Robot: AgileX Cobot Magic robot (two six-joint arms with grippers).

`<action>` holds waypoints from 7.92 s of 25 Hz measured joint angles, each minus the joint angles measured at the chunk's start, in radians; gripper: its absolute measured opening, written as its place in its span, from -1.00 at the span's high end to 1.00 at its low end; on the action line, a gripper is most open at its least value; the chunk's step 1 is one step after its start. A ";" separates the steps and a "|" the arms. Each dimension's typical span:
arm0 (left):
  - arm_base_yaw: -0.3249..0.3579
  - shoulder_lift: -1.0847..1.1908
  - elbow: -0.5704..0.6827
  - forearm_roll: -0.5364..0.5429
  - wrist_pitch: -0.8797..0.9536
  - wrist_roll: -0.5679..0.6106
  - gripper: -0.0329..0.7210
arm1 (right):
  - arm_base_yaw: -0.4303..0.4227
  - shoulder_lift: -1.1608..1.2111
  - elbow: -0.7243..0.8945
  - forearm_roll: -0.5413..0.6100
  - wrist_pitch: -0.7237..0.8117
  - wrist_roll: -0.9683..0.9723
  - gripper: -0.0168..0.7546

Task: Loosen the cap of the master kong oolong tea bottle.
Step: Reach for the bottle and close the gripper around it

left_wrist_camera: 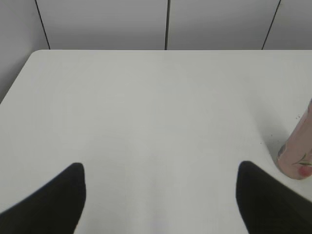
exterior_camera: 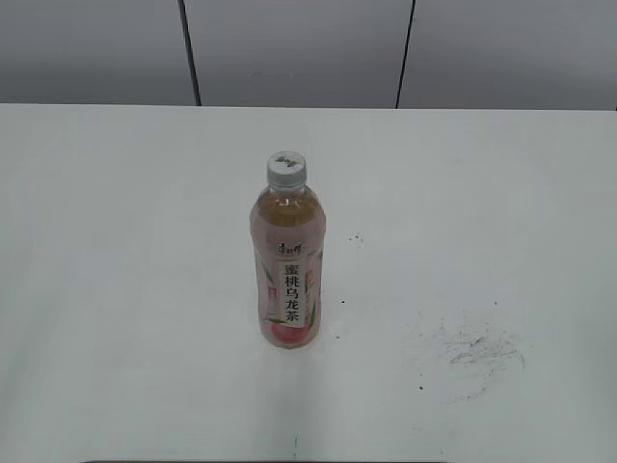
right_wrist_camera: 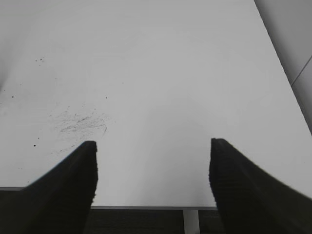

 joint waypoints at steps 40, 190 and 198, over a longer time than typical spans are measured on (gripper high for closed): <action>-0.032 0.144 -0.004 -0.057 -0.154 0.000 -0.36 | 0.000 0.000 0.000 0.000 0.000 0.000 -0.43; -0.415 1.967 -0.153 0.981 -2.208 -0.416 -0.28 | 0.000 0.005 0.000 0.000 0.000 0.007 -0.43; -0.415 1.967 -0.153 0.981 -2.208 -0.416 -0.28 | 0.000 0.005 0.000 0.021 0.000 0.007 -0.43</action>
